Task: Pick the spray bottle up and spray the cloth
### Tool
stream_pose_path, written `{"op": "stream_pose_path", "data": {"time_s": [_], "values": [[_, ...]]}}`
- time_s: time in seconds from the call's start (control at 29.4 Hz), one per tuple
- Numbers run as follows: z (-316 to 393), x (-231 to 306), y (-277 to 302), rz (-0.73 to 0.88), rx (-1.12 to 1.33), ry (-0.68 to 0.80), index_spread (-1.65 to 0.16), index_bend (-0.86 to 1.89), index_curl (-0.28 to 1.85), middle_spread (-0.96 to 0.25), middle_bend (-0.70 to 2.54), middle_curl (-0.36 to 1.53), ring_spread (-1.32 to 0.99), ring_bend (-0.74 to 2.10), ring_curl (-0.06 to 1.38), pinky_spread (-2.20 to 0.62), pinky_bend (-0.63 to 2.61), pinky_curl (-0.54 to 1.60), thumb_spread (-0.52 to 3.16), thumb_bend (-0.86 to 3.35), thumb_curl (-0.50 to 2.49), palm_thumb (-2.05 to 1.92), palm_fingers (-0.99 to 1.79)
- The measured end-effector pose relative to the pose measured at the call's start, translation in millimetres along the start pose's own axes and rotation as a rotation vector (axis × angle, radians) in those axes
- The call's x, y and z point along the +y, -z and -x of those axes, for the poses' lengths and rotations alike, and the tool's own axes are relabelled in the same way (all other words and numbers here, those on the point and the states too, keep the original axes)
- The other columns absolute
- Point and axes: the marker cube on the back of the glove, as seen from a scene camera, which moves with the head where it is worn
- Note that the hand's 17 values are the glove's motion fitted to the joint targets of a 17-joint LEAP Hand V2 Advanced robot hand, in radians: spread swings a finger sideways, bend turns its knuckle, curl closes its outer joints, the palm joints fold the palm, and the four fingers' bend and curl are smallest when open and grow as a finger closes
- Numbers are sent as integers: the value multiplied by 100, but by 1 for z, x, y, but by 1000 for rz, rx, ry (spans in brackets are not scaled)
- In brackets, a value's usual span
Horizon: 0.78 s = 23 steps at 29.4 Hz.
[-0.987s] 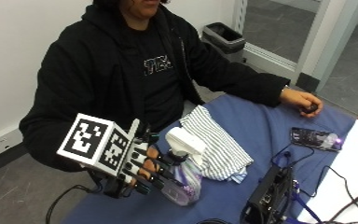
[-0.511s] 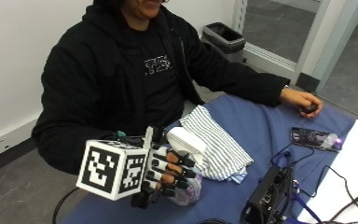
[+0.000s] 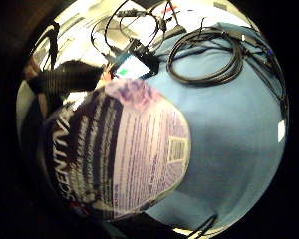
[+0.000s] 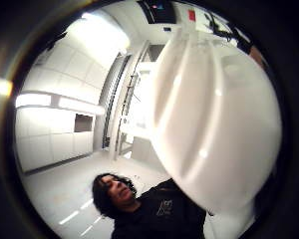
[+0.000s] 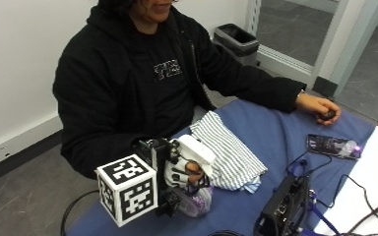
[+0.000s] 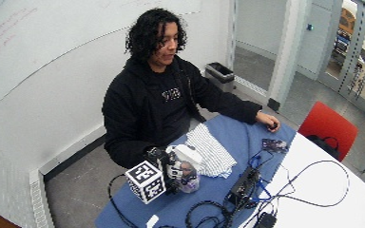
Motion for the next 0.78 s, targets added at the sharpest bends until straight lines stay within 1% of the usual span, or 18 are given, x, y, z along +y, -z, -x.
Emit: {"op": "stream_pose_path", "data": {"time_s": [0.07, 0.14, 0.31, 0.48, 0.78], "values": [[3, -2, -3, -47, 29, 10, -24, 17, 32, -9, 36, 42, -15, 52, 38, -8, 37, 36, 91, 9, 47, 100, 123], [4, -4, -7, -74, 53, 29, -24, 15, 33, -10, 36, 43, -18, 59, 41, -15, 42, 39, 82, 8, 50, 102, 131], [5, -18, -25, -164, 50, 75, -24, 16, 35, -13, 40, 46, -21, 66, 45, -23, 48, 42, 66, 7, 55, 107, 133], [1, -2, -5, -130, 62, 78, -25, 18, 38, -15, 45, 49, -22, 69, 47, -26, 49, 43, 54, 3, 59, 108, 132], [-2, 0, -4, -145, 68, 99, -26, 18, 42, -18, 49, 53, -23, 73, 50, -30, 52, 44, 42, -1, 65, 110, 131]]}}
